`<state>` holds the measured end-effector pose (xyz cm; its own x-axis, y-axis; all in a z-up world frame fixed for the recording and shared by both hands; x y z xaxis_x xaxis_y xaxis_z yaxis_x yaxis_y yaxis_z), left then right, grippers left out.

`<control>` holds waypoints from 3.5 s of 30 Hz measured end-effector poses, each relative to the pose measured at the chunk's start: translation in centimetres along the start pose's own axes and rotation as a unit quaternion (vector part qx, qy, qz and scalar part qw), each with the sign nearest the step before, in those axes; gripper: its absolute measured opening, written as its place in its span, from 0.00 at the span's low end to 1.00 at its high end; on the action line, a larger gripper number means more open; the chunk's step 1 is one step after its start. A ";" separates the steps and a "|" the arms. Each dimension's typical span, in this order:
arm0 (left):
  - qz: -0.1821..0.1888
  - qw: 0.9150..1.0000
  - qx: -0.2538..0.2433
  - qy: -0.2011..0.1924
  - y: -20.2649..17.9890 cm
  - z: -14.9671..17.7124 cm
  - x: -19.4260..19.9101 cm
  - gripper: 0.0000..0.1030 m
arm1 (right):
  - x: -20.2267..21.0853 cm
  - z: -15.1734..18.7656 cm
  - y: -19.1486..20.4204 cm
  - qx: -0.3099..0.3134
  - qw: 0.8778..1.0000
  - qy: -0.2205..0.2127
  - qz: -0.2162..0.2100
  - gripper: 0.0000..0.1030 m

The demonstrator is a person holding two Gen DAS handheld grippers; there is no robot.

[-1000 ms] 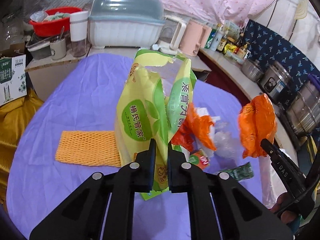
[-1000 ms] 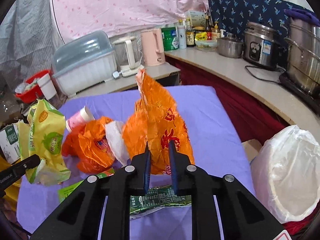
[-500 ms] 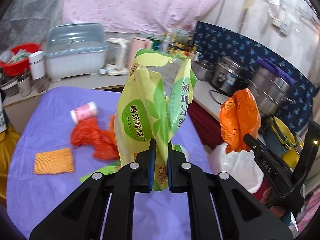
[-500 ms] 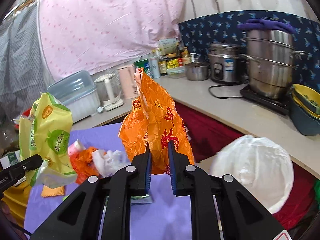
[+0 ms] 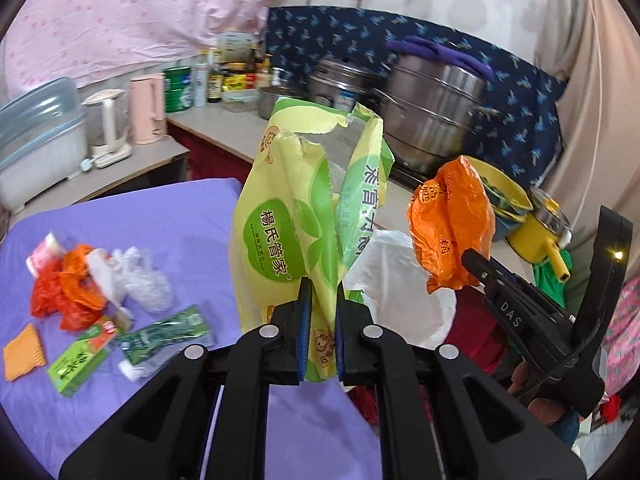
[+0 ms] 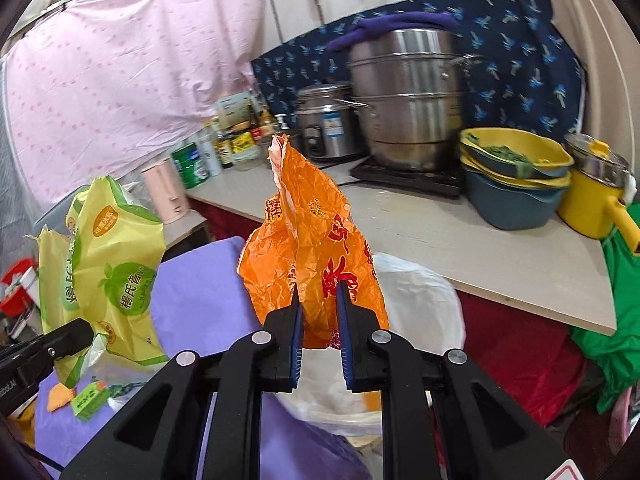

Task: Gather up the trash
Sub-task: 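Carry the snack bag and orange bag over the trash bin, then open both tools to drop the bags into the bin, then move both tools back over the remaining trash on the table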

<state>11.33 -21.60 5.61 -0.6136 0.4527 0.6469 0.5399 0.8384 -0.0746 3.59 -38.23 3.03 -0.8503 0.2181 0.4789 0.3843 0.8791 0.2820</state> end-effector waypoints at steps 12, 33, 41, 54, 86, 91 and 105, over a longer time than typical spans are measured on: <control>0.018 0.997 -0.056 0.047 -7.3 2.3 -5.4 0.10 | -0.5 2.0 -6.8 -0.035 0.998 0.017 0.039 0.14; 0.004 0.997 -0.046 0.069 -8.6 3.4 -10.0 0.43 | -3.2 2.5 -9.6 -0.073 0.996 0.022 0.035 0.32; 0.000 0.997 -0.042 0.062 -7.9 3.2 -9.5 0.45 | -2.4 2.0 -8.5 -0.065 0.997 0.013 0.033 0.38; 0.001 0.999 -0.020 0.038 -5.2 1.8 -6.9 0.45 | -0.6 0.6 -5.2 -0.043 0.999 -0.005 0.019 0.42; -0.148 0.974 0.166 0.035 21.2 5.7 -0.1 0.53 | -3.9 5.6 16.0 0.055 0.991 0.062 -0.107 0.47; -0.196 0.960 0.191 0.056 26.9 8.2 0.3 0.56 | -5.7 7.6 20.1 0.073 0.985 0.086 -0.130 0.47; -0.261 0.925 0.259 0.101 38.4 13.8 -0.1 0.67 | -12.9 13.3 32.3 0.127 0.961 0.160 -0.189 0.47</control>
<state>24.18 14.73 -7.77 -0.5651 -0.0760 0.8215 -0.1794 0.9832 -0.0325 22.20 -7.00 -5.13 -0.7421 -0.2430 0.6247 -0.0643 0.9535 0.2944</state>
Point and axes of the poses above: each gripper's, at about its wrist camera, not at the fingertips, and x roughly against the way its jaws point, y to its left, z to its underside, the point moved 5 cm from there along -x, roughly the way its jaws point, and after that the axes turned 12 degrees about -z, right-handed, at the moved point
